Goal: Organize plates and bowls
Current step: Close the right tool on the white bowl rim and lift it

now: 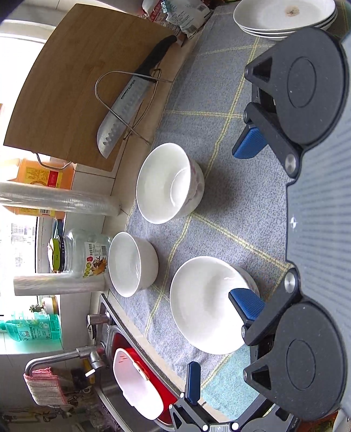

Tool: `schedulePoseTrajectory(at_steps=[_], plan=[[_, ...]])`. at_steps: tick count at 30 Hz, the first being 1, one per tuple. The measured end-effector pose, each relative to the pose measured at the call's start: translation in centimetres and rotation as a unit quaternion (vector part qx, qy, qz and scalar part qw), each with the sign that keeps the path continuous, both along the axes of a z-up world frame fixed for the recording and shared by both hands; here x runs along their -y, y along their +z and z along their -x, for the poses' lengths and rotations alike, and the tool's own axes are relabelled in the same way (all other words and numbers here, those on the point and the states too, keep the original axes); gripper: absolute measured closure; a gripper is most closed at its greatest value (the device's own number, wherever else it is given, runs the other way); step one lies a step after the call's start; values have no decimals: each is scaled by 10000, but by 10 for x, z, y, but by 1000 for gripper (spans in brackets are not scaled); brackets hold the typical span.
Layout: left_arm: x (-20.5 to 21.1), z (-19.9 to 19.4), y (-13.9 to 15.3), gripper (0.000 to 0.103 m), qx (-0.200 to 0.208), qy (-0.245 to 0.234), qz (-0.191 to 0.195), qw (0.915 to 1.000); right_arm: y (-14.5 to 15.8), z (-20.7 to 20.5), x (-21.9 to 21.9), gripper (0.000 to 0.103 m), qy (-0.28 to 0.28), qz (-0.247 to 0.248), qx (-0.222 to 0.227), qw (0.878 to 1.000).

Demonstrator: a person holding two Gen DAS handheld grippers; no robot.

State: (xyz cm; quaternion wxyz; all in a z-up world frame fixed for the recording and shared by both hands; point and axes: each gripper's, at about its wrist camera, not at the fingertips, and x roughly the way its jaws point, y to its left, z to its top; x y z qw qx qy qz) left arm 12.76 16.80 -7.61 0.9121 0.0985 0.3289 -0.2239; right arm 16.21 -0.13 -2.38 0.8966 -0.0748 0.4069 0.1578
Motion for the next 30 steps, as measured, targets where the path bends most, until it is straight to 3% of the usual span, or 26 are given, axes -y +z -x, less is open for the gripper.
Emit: schedulePoseTrajectory(at_steps=[14,22,30], plan=[[5,-20,-7,4,25,-513,145,9986,-16,-30,-32,0,722,-248,-457,9960],[5,-23,-7,13,3,-814,252,9964,-23,-43,-41,0,876,-377,-678,9931],[3,-28,-7,14,-20,-1051,231,9942,-26,-51,-46,1,1045,-459,-794,9903]])
